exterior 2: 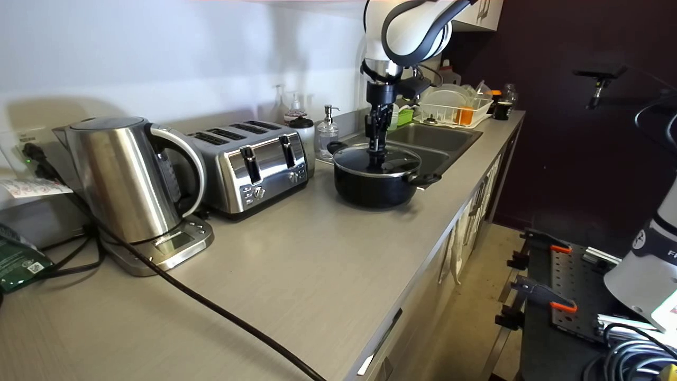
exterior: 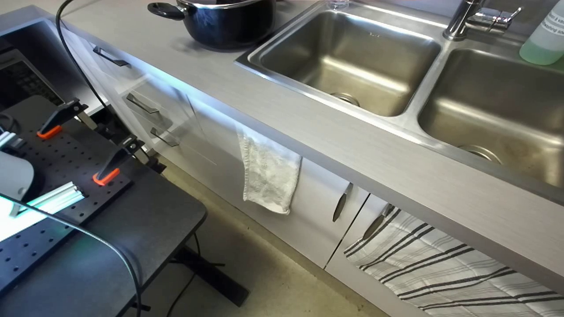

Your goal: Put the lid on the pot

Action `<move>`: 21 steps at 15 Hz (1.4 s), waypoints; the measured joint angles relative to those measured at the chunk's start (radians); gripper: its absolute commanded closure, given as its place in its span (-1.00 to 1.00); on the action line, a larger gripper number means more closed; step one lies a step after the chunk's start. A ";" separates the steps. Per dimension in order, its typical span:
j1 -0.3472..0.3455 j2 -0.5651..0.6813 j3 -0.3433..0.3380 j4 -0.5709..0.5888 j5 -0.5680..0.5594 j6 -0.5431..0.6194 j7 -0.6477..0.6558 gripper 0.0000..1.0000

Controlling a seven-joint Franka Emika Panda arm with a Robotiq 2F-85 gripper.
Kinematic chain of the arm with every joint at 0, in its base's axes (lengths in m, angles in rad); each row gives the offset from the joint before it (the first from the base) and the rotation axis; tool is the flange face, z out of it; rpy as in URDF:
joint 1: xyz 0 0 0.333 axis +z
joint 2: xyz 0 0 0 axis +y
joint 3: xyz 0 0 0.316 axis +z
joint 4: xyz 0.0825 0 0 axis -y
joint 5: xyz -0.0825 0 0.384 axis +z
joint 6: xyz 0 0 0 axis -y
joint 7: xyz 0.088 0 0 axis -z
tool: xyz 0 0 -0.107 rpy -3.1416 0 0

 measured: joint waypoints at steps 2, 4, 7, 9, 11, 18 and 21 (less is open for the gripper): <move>0.000 -0.004 0.000 -0.010 0.001 0.024 -0.014 -1.00; 0.000 -0.014 0.002 -0.023 0.006 0.048 -0.029 -1.00; 0.000 -0.049 0.008 -0.059 0.015 0.084 -0.060 -1.00; 0.000 -0.083 0.015 -0.097 0.025 0.104 -0.086 -1.00; 0.000 -0.124 0.024 -0.146 0.040 0.121 -0.118 -1.00; 0.018 -0.293 0.038 -0.332 0.110 0.154 -0.228 -1.00; 0.035 -0.364 0.038 -0.403 0.138 0.156 -0.266 -1.00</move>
